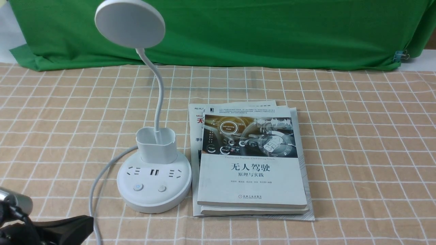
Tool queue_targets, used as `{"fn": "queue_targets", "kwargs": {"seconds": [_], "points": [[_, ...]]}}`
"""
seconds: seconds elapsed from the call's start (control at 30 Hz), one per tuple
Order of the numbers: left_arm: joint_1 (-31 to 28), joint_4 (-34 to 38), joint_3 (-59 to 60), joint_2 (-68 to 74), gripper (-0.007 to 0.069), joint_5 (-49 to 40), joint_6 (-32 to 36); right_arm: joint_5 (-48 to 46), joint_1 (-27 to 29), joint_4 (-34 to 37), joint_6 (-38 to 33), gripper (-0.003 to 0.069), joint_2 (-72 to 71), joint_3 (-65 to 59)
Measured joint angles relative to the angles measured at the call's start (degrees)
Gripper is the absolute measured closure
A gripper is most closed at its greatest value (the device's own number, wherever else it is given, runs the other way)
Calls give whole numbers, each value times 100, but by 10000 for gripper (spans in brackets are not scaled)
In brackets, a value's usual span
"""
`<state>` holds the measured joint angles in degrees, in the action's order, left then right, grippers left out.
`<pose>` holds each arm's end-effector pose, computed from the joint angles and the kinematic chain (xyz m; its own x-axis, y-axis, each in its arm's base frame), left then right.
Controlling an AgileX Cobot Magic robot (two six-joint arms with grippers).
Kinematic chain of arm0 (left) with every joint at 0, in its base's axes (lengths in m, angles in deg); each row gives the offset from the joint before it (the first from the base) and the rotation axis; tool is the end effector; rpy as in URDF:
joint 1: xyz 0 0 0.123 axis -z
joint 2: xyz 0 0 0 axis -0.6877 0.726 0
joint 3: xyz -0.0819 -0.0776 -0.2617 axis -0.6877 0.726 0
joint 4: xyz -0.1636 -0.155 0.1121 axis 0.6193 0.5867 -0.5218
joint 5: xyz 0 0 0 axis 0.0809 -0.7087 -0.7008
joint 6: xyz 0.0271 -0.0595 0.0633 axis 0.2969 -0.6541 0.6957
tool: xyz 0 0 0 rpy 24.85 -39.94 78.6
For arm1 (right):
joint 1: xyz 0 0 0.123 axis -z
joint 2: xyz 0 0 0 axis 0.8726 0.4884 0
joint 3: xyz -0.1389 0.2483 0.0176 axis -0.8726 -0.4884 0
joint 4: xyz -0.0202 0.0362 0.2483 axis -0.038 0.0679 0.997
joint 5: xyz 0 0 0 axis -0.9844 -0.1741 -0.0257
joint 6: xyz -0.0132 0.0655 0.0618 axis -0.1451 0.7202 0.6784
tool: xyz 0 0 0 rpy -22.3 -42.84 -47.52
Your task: Turn off the desk lamp on the light coffee tablecloth by hand.
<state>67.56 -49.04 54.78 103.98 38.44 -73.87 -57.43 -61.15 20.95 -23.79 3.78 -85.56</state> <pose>0.0943 -0.0455 0.2309 -0.4481 0.1283 -0.8847 0.4056 0.9111 -0.0733 0.0549 0.0012 0.1889 -0.1612 0.0356 -0.9863 -0.0081 0.9993 0.0374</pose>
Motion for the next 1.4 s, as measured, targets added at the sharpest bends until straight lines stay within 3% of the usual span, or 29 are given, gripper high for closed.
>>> {"fn": "queue_targets", "kwargs": {"seconds": [0.33,0.53,0.7,0.87,1.17,1.4], "points": [[-98,-70,281,-233,613,775,188,0,0,0,0,416,0,0],[-950,-33,877,-1281,612,1106,217,0,0,0,0,416,0,0],[-2039,112,1243,-2204,612,1047,235,0,0,0,0,416,0,0],[-2596,146,1457,-2834,612,994,248,0,0,0,0,416,0,0],[-2645,251,1466,-2954,612,74,253,-1,0,0,0,416,0,0],[-2580,256,1466,-2954,610,29,259,-1,0,0,0,416,0,0]]}}
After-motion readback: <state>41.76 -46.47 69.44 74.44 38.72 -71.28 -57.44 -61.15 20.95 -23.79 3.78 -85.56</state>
